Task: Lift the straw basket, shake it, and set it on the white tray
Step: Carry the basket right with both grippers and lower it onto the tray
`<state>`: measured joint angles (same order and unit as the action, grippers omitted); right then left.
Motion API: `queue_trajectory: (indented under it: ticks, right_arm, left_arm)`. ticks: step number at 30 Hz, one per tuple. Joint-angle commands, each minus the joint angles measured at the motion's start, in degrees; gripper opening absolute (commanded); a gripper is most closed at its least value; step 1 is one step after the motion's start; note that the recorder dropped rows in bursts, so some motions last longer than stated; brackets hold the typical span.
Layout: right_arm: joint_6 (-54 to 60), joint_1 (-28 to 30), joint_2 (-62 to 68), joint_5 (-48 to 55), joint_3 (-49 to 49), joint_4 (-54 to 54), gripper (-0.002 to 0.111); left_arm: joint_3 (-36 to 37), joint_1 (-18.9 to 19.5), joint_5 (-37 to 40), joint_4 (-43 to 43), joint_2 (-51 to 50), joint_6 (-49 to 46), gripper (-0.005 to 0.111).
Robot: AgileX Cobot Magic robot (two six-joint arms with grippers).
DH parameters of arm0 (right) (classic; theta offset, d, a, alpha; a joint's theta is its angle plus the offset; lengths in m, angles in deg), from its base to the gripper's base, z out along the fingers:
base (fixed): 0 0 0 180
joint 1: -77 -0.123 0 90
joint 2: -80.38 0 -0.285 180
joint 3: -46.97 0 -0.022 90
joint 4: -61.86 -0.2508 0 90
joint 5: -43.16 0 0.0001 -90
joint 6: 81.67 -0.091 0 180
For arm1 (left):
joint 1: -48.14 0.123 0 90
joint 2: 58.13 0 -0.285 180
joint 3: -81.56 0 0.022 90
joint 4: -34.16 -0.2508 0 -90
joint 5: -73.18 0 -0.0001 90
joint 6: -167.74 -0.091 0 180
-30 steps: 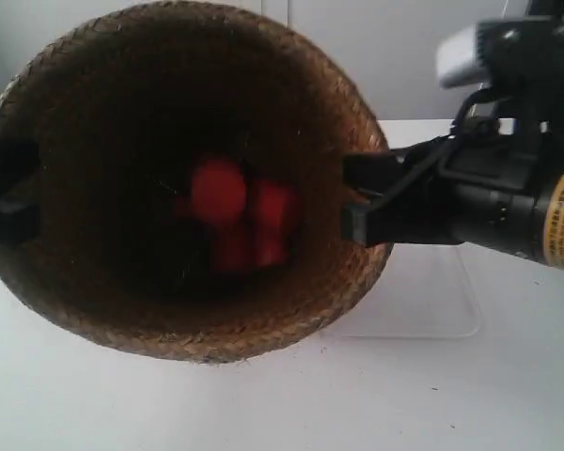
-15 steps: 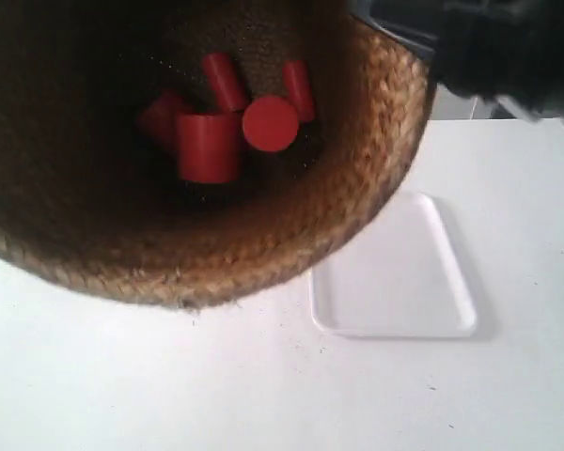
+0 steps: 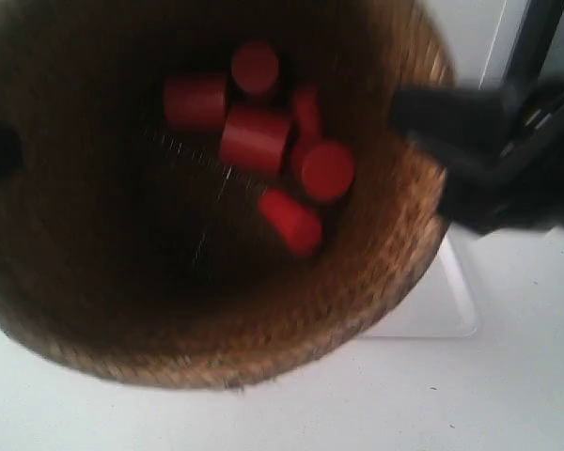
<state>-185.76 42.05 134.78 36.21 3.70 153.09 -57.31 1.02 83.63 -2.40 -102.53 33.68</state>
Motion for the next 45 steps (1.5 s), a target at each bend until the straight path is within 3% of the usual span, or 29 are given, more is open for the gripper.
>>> queue_trajectory:
  ticks: [1,5,8,11,13,15,18,20,23,27,32,34,38,42,45]
  right_arm:
    - [-0.41,0.00,6.17,1.77,0.39,0.40,0.000]
    - [-1.44,0.00,1.31,-9.52,11.62,3.50,0.000]
    - [-5.15,0.00,1.01,-7.48,10.41,6.59,0.000]
    - [-4.90,0.00,7.62,-0.44,2.33,4.48,0.000]
    - [-4.03,0.00,12.19,3.07,0.68,4.37,0.000]
    - [-3.87,0.00,13.88,0.47,2.40,5.01,0.000]
    - [-4.02,0.00,10.50,-5.98,8.00,7.03,0.000]
    - [-6.21,0.00,6.95,-5.02,11.21,8.72,0.000]
    - [-12.82,0.14,3.67,1.31,12.78,8.72,0.000]
    - [-12.93,0.14,2.43,3.84,12.87,8.72,0.000]
    - [-2.99,0.14,2.65,11.61,10.72,8.72,0.000]
    - [2.13,0.14,2.65,22.27,7.74,8.72,0.000]
    - [9.43,0.14,3.01,43.78,3.88,-0.64,0.000]
    - [13.60,0.14,3.20,45.05,5.30,-9.40,0.000]
    - [28.15,0.14,5.29,49.77,9.76,-22.48,0.000]
  left_arm:
    - [-0.27,1.71,-2.48,-8.18,-2.00,8.39,0.000]
    - [-12.36,-0.13,6.88,-3.58,-0.13,0.60,0.000]
    - [-12.33,-1.04,13.04,0.00,0.58,-4.51,0.000]
    - [-3.46,-0.94,10.24,-2.46,-0.42,0.95,0.000]
    - [1.36,-0.94,4.42,-9.99,-1.86,9.86,0.000]
    - [0.19,-0.94,2.65,-15.42,-2.37,17.02,0.000]
    - [-6.64,-1.05,2.52,-13.67,-1.95,14.32,0.000]
    - [-11.63,-1.05,6.47,-11.12,-2.91,12.08,0.000]
    - [-17.44,-1.05,14.36,-9.66,-8.56,9.98,0.000]
    - [-23.02,-1.05,16.28,-0.81,-18.29,-0.13,0.000]
    - [-33.47,-1.05,28.50,10.84,-28.92,-15.83,0.000]
    - [-35.91,-1.05,27.56,14.15,-30.19,-18.46,0.000]
    - [-36.16,-1.05,16.47,25.88,-30.34,-27.25,0.000]
    - [-36.95,-0.95,12.47,28.48,-32.25,-29.49,0.000]
    - [-40.43,0.63,17.26,27.93,-34.96,-29.49,0.000]
